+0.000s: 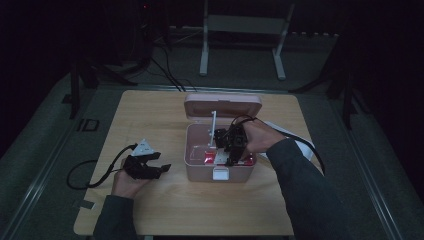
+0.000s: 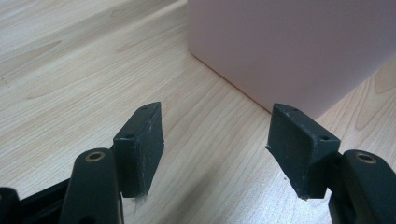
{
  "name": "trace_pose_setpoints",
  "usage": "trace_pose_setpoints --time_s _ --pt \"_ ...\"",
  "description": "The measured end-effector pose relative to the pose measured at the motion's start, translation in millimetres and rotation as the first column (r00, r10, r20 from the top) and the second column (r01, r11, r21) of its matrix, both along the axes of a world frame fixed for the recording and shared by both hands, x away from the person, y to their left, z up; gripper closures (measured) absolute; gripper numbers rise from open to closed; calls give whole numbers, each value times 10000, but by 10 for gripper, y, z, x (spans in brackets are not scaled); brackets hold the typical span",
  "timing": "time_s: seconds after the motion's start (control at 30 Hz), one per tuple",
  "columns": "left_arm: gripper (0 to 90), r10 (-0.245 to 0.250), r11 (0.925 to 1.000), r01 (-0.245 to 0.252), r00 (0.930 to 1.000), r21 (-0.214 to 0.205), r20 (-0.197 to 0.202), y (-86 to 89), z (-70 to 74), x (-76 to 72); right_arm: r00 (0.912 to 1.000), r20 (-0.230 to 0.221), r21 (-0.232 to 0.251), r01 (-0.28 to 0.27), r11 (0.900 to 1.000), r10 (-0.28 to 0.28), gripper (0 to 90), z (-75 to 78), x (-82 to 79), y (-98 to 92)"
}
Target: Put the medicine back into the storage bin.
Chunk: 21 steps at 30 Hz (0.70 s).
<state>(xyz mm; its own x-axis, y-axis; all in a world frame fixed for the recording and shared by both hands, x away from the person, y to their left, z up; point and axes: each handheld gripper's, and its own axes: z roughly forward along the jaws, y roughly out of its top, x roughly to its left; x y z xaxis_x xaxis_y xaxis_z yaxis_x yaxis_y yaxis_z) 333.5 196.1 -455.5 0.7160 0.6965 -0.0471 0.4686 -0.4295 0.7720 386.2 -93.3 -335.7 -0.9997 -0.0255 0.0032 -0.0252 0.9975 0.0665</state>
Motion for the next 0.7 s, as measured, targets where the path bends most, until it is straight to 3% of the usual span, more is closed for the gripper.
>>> trace_pose_setpoints --time_s 0.4,0.7 --pt "355 13 10000 -13 10000 -29 -4 12 3 -4 9999 85 205 92 9997 -93 445 8 3 -50" --pt "355 28 10000 -28 10000 -28 -18 15 4 -3 9988 352 555 313 9980 -332 450 160 -21 -226"
